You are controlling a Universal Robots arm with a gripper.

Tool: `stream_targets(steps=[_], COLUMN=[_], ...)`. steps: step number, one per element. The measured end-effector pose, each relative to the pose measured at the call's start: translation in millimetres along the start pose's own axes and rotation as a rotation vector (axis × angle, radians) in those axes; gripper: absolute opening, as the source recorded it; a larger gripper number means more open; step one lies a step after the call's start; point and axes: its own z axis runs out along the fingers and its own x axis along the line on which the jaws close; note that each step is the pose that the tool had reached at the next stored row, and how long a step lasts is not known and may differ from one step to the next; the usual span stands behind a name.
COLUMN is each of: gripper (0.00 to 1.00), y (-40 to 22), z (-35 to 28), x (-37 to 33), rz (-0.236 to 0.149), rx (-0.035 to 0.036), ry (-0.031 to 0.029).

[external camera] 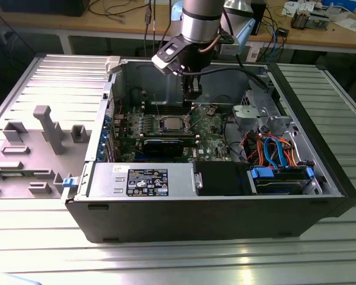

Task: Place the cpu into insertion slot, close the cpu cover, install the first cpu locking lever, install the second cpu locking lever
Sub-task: 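Close the cpu cover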

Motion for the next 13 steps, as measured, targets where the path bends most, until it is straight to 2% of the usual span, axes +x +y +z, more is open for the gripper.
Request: stream_targets(steps=[13], gripper=[0.11], y=[3.6], z=[-0.1], x=[-0.3], rz=[0.000], rx=[0.0001], ry=[-0.0009])
